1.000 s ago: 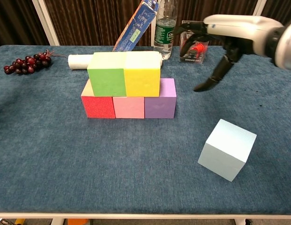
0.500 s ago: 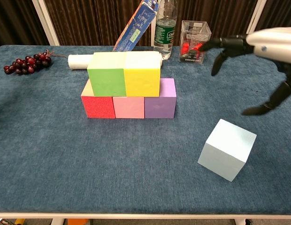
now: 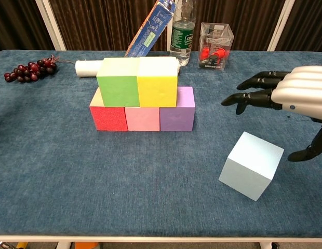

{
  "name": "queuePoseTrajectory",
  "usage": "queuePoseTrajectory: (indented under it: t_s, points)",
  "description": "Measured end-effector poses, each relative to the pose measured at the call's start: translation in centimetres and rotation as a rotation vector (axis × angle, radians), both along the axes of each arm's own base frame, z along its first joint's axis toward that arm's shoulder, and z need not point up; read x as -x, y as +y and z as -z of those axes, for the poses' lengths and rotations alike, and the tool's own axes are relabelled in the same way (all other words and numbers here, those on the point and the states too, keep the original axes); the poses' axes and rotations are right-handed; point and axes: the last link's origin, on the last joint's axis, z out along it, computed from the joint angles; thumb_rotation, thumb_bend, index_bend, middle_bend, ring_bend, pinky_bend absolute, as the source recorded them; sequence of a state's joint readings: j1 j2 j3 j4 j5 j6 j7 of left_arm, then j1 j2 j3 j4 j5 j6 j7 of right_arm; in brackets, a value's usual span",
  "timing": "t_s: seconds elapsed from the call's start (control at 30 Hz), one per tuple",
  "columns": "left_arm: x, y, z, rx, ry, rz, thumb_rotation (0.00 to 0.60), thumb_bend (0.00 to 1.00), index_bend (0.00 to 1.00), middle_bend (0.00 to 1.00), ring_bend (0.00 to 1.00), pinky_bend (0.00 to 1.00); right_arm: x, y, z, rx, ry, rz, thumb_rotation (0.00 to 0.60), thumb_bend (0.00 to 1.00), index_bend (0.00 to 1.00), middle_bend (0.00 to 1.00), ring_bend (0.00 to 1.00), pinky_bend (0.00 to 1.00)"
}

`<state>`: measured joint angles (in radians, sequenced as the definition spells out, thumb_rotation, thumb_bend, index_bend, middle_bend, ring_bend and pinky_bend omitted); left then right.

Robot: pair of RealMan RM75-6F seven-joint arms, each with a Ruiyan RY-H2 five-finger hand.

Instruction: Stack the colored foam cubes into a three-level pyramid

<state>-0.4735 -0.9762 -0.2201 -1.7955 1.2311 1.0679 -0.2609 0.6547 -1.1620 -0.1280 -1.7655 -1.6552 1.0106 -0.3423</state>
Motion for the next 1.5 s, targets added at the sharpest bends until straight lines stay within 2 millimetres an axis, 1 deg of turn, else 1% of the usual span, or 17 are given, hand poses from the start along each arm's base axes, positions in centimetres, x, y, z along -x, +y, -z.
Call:
queuePoseTrajectory:
  t_s: [0.13,0.3,0.4,0.43,0.53,0.57,0.7,0.83,0.97,1.07,1.17,1.33,1.5]
  points:
    - [0.1,0.0,0.0,0.002,-0.003,-0.002,0.600,0.06,0.17,0.12,0.16,0.09,0.0,0.1,0.8,-0.016,-0.004,-0.016,0.600,0.02,0.05,0.20,0.00,0.00]
    - [0.2,-0.1,0.0,0.006,-0.009,-0.004,0.600,0.06,0.17,0.12,0.16,0.09,-0.4,0.2,2.0,-0.045,-0.053,-0.015,0.600,0.04,0.09,0.19,0.00,0.00]
    - [0.3,-0.1,0.0,0.006,-0.011,-0.005,0.600,0.06,0.17,0.12,0.16,0.09,-0.3,0.2,2.7,-0.062,-0.075,-0.014,0.600,0.05,0.09,0.19,0.00,0.00]
    - [0.3,-0.2,0.0,0.006,-0.012,-0.005,0.600,0.06,0.17,0.12,0.16,0.09,-0.3,0.3,2.9,-0.067,-0.078,-0.014,0.600,0.06,0.10,0.19,0.00,0.00]
    - [0.3,0.0,0.0,0.007,-0.017,-0.006,0.600,0.06,0.17,0.12,0.16,0.09,0.0,0.4,3.4,-0.079,-0.079,-0.015,0.600,0.08,0.22,0.19,0.00,0.00]
    - [0.3,0.0,0.0,0.008,-0.018,-0.006,0.600,0.06,0.17,0.12,0.16,0.09,0.1,0.4,3.6,-0.081,-0.079,-0.015,0.600,0.09,0.25,0.19,0.00,0.00]
    - [0.3,-0.1,0.1,0.009,-0.019,-0.003,0.600,0.06,0.17,0.12,0.16,0.09,0.2,0.5,4.0,-0.081,-0.084,-0.014,0.600,0.10,0.30,0.23,0.00,0.00]
    - [0.3,-0.2,0.0,0.007,-0.021,-0.004,0.600,0.06,0.17,0.12,0.16,0.09,0.3,0.4,4.0,-0.067,-0.084,-0.016,0.600,0.12,0.32,0.27,0.00,0.00]
    - [0.4,-0.1,0.0,0.007,-0.023,-0.004,0.600,0.06,0.17,0.12,0.16,0.09,0.4,0.2,3.7,-0.044,-0.098,-0.009,0.600,0.18,0.38,0.36,0.03,0.00]
    - [0.4,-0.1,0.0,0.005,-0.026,-0.003,0.600,0.06,0.17,0.12,0.16,0.09,-0.1,0.0,3.3,-0.019,-0.130,-0.011,0.600,0.19,0.41,0.41,0.06,0.00]
    - [0.3,-0.1,-0.2,0.001,-0.028,-0.002,0.600,0.06,0.17,0.12,0.16,0.09,-1.1,-0.2,2.2,0.006,-0.186,-0.013,0.600,0.19,0.41,0.44,0.08,0.00]
    - [0.3,-0.1,-0.4,-0.007,-0.029,-0.001,0.600,0.06,0.17,0.12,0.16,0.09,-3.9,-0.8,-0.7,0.046,-0.291,-0.018,0.600,0.18,0.41,0.46,0.09,0.00]
    - [0.2,-0.1,-0.4,-0.007,-0.020,0.000,0.600,0.06,0.17,0.12,0.16,0.09,-7.1,-2.5,-3.8,0.079,-0.364,0.000,0.600,0.17,0.41,0.47,0.09,0.00]
